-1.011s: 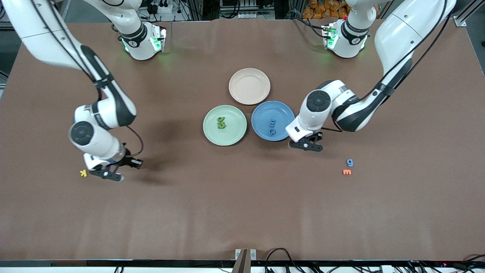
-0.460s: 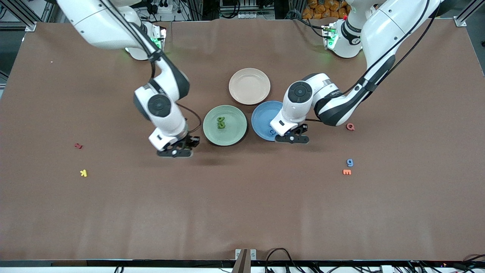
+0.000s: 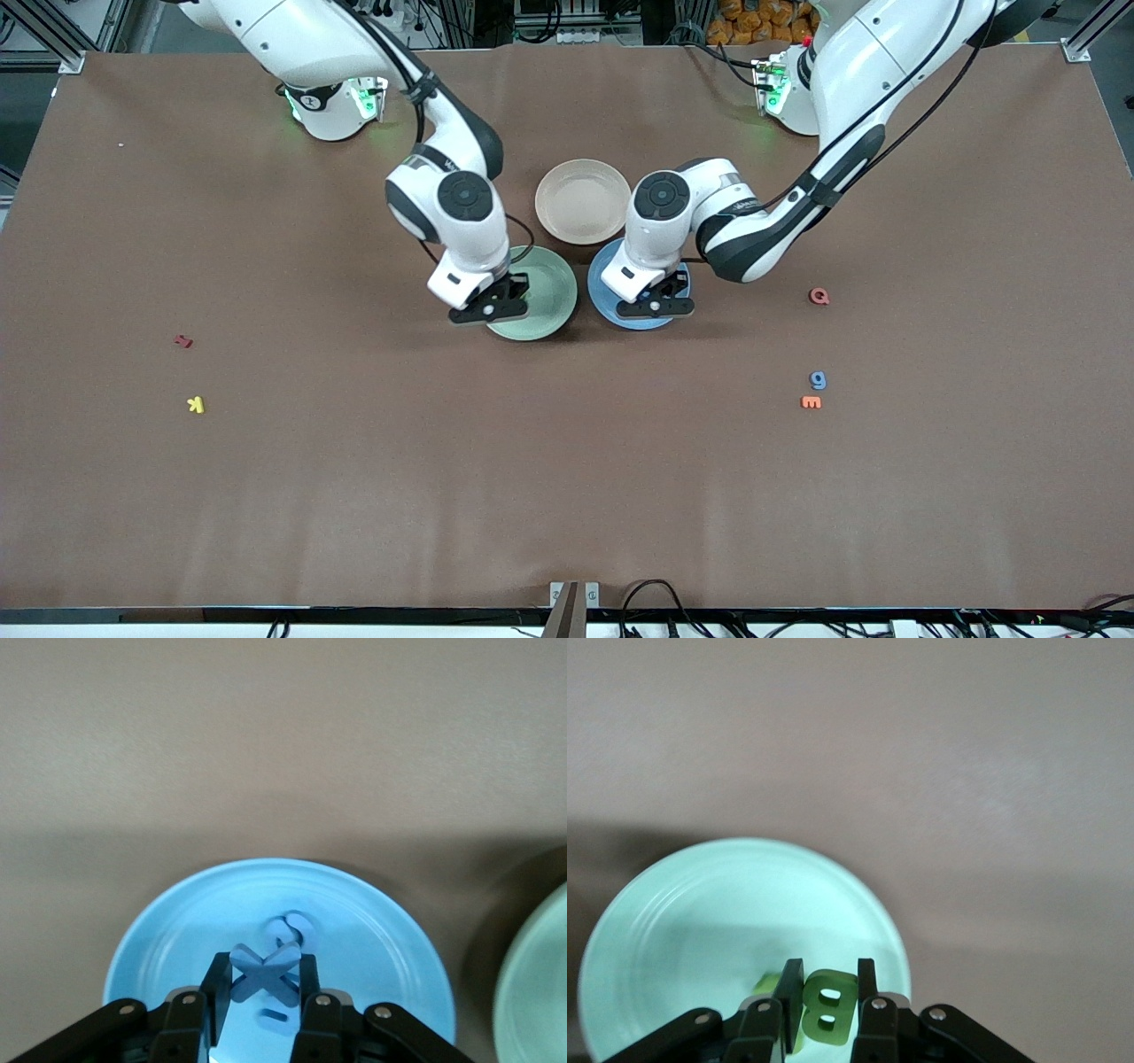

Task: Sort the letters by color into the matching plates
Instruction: 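Release the B on the green plate while the left gripper releases the X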

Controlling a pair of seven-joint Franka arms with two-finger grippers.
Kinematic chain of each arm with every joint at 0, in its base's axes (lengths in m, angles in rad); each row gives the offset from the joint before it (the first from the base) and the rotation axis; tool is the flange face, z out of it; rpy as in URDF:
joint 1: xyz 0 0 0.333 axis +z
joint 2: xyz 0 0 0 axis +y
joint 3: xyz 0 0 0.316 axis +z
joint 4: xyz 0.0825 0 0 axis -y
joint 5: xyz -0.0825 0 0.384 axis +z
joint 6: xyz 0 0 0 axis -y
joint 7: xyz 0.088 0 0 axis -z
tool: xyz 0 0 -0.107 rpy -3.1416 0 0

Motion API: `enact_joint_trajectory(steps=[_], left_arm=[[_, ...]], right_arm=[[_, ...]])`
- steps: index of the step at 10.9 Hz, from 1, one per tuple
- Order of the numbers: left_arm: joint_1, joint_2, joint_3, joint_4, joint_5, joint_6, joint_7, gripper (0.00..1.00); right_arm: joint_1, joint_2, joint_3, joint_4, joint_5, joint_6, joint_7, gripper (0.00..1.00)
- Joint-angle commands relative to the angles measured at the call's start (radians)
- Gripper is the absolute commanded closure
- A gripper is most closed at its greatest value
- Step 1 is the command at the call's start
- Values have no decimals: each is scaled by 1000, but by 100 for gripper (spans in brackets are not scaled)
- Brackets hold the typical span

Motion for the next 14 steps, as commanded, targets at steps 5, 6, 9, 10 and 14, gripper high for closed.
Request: enact_joint_trajectory(steps=[5, 6, 9, 10, 14], left_arm=[[-43, 20, 31, 41, -18, -22, -31, 0], [-43, 20, 31, 40, -18, -22, -31, 0], [-43, 20, 31, 41, -17, -23, -29, 0], [-43, 17, 31, 41, -15, -23, -26, 0], [-29, 6, 34, 43, 5, -62, 21, 0]], right_arm=[[180, 40, -105, 35, -22, -25, 40, 0], [178, 40, -110, 37, -22, -25, 39, 0], [137, 31, -110, 37, -22, -25, 25, 0], [105, 26, -111, 37, -24, -25, 16, 0], [-85, 20, -130, 50, -22, -23, -151, 0]])
